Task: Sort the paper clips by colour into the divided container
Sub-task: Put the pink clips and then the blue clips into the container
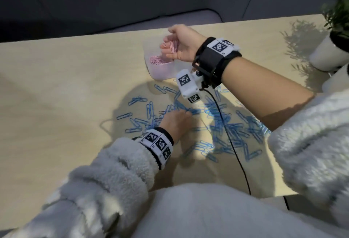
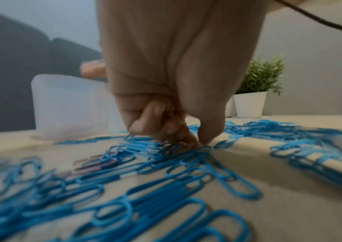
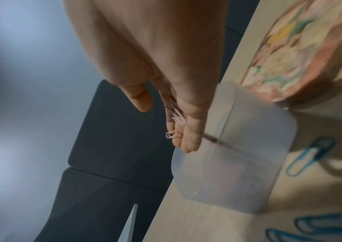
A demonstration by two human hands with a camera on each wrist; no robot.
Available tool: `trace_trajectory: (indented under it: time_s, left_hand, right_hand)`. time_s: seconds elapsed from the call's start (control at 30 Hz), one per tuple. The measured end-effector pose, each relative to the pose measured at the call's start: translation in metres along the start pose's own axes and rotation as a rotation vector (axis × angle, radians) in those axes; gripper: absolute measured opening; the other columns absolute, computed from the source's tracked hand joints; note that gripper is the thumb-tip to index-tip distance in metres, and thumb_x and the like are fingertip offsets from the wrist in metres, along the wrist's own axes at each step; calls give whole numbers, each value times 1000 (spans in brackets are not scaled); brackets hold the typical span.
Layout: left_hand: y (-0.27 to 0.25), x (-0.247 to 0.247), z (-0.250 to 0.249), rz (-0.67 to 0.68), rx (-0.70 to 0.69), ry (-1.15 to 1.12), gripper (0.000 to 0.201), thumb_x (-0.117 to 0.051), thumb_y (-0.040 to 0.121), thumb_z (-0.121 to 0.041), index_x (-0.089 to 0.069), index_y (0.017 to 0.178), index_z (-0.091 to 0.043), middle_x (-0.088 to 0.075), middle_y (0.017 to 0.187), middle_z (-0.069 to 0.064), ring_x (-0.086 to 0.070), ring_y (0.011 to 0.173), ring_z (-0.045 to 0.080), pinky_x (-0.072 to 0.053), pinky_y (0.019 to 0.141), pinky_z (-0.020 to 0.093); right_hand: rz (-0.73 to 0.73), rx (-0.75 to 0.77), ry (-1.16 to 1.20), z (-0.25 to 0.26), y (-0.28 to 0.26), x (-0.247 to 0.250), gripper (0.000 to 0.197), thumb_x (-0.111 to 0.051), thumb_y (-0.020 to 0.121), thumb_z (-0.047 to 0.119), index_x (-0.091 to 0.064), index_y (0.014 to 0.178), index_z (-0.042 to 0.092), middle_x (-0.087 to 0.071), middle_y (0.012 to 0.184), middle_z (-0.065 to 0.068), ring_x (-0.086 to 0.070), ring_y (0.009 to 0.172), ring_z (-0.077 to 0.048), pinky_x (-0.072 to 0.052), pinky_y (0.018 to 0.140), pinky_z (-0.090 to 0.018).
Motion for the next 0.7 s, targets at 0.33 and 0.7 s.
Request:
trace_trajectory:
  time_s: [0.33,0.7]
  left_hand:
    - [28,90,81,-469,294,-292,29,-34,90,-18,-54,95,1,-61,97,23,-55,85,34,-35,67,38]
    - [94,104,100,-183,386,-286,32,-35,92,-12,-54,113,3,-56,121,27,-52,112,42,-41,93,43]
  right_hand:
    - [-70,134,81,-2,-7,14,20,-41,90,11,-47,71,13,-44,66,-4,-39,54,-13,-38,55,-22]
    - [-59,209,-683,-117,-75,68,22,-46,83,-8,-66,92,-1,-66,76,-8,-58,53,-2,-45,55,-11]
Point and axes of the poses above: each hand's wrist, its own y-axis towards the middle knuckle, its own x-axis out of the back of the hand, z = x × y, the point moved 1 cm from there along y, towards the middle knuckle
